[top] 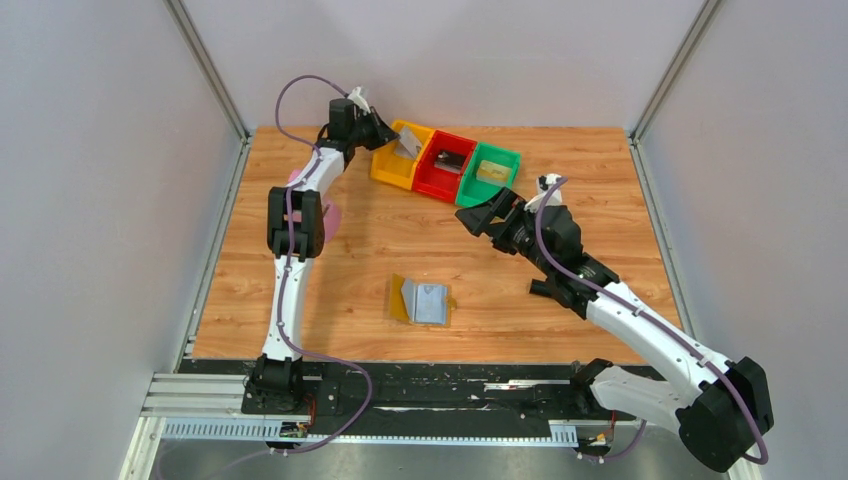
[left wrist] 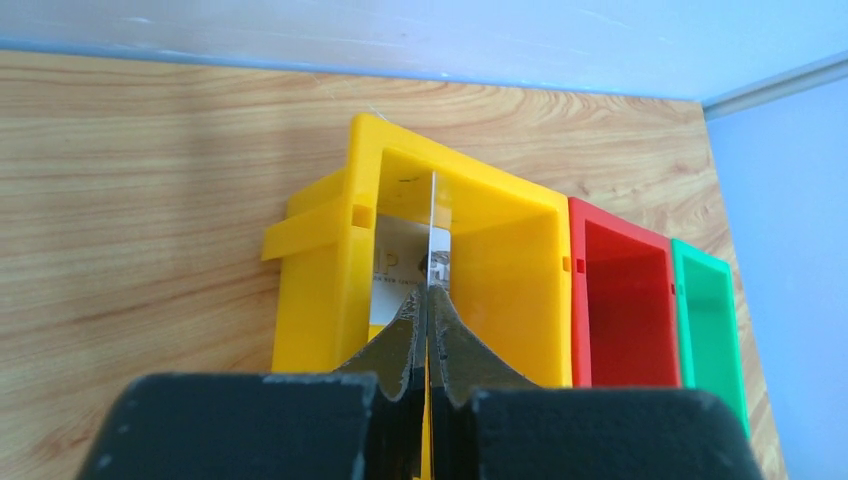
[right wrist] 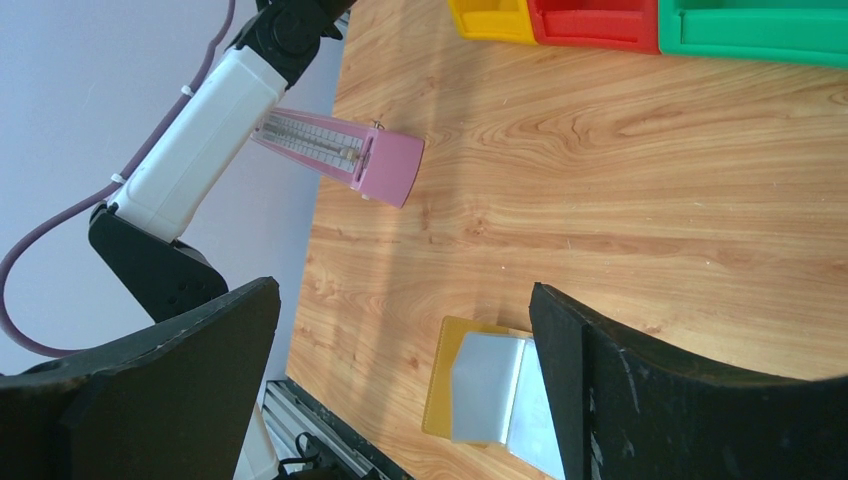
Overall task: Take the credit cards out of the card holder
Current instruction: Place the credit card in the storage box.
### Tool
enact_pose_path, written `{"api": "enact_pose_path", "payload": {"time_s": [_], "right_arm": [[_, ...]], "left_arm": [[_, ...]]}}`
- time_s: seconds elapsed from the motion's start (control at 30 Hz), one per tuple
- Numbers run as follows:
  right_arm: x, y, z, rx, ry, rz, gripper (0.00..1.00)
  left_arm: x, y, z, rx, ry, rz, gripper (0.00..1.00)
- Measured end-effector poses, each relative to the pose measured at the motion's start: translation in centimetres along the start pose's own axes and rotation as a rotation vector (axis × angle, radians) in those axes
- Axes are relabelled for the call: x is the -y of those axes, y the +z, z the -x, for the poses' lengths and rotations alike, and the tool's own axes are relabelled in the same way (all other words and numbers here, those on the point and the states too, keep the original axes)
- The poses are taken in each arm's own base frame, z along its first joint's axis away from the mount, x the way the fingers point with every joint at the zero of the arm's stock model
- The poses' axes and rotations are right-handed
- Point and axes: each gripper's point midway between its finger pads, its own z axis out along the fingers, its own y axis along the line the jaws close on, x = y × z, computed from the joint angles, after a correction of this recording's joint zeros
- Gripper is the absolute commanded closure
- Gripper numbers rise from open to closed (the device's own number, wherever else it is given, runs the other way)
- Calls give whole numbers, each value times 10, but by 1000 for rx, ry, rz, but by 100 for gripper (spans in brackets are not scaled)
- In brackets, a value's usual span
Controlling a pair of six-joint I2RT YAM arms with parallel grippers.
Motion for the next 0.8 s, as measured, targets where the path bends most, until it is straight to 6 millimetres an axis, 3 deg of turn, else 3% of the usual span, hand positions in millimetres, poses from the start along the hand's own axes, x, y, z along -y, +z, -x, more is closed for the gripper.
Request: {"api": "enact_pose_path", "payload": {"time_s": [0.13,0.5,0.8], "right_arm": [[-2,0,4,11,-5,2,1],[-3,1,6,18,-11,-3,1],[-3,3,6,17,-13,-3,1]], "left_arm": [[0,1,5,28,-3,4,99],[1,3,10,53,-6,-7,73],[4,3,12,59,2,-20,64]]}}
